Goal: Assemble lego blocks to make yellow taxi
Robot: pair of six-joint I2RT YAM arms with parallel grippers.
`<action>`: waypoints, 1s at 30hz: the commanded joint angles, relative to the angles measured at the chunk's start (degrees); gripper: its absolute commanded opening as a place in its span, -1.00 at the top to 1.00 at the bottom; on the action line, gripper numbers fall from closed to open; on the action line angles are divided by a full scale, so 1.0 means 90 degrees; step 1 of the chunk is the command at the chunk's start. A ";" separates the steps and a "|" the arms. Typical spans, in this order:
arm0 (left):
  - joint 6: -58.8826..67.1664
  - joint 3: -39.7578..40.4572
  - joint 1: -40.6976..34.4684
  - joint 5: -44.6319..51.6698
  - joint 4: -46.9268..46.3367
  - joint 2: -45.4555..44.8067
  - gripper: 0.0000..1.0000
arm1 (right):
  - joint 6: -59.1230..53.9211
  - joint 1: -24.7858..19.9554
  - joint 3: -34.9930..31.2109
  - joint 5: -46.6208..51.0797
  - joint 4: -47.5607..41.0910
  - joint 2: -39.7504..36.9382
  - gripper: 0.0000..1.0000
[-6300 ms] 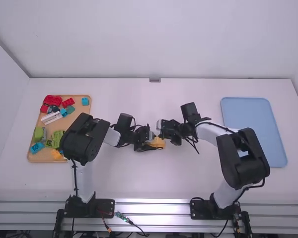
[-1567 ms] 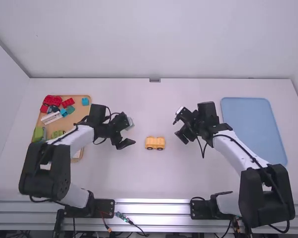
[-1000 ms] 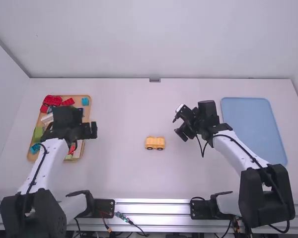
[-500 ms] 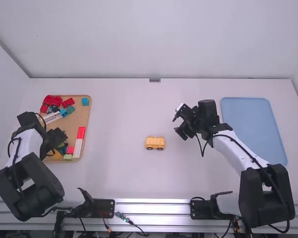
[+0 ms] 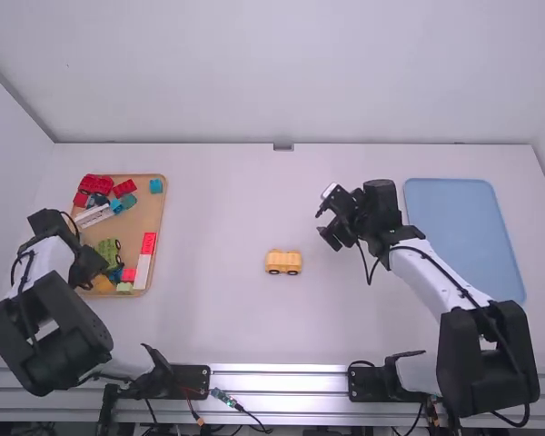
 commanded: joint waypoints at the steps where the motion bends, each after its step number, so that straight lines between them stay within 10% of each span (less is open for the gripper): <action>1: 0.0080 -0.0250 0.0010 -0.0119 0.0080 0.0006 -0.48 | -0.0197 -0.0007 0.0061 -0.0015 0.0011 -0.0118 -0.98; 30: 0.0809 -0.1744 0.0017 0.0738 0.2608 0.0006 -0.17 | 0.0095 0.0005 0.0061 0.0316 -0.0035 -0.0118 -0.98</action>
